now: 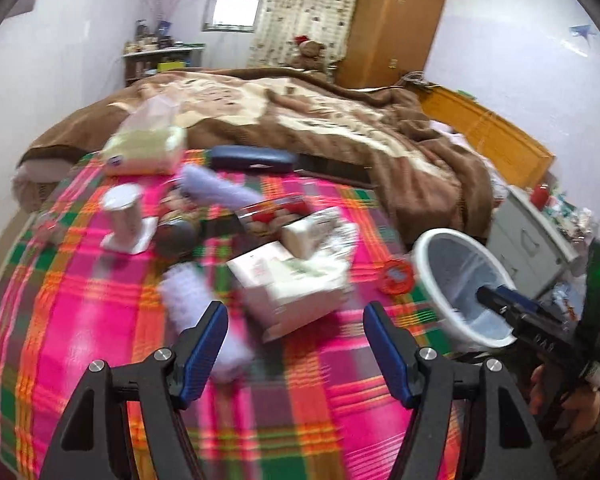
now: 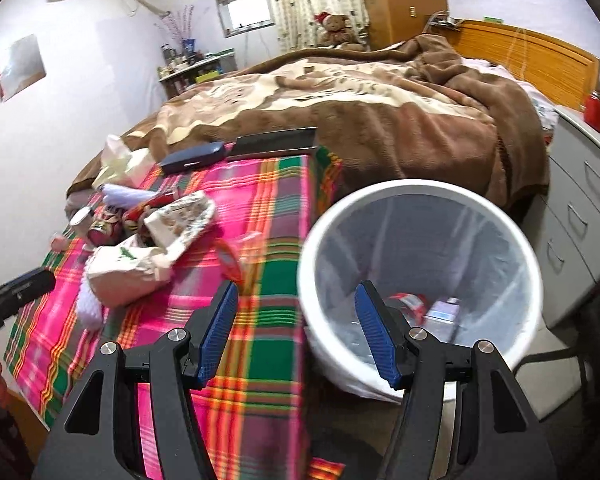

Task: Collect trash
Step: 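Grasp the clear red-lidded cup with the right tool while the left tool grasps the white foam net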

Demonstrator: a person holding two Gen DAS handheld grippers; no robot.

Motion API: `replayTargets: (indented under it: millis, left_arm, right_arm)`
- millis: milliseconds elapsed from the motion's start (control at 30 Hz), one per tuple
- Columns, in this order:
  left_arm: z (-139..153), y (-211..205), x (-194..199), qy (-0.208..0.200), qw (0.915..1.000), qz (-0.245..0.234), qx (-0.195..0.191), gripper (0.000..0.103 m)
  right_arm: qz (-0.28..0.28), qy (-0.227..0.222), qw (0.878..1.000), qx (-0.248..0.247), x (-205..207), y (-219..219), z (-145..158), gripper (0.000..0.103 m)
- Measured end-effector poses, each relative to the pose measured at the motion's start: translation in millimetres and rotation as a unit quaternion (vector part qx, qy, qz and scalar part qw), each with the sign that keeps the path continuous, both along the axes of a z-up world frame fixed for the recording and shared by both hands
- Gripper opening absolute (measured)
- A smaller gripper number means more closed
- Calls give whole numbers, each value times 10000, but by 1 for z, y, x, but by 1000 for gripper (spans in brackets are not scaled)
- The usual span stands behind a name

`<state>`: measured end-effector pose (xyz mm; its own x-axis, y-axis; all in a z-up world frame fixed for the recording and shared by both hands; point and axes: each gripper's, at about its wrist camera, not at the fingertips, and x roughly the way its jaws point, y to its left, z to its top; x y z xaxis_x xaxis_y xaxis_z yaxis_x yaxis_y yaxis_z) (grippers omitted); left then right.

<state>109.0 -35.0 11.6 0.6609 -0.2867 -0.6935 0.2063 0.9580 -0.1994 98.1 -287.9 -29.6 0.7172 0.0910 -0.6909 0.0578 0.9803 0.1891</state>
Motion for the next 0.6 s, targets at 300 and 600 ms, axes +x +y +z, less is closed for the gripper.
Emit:
replayTargets:
  millis: [300,600]
  left_arm:
    - [-31,49,0,320,9983,391,-280,70]
    - [-58,52,21,628,9966,426,-325,70]
  right_arm:
    - [405,8,9991,-89,17,31,-13,62]
    - [344,209,9992,-45,42,36,-21,62]
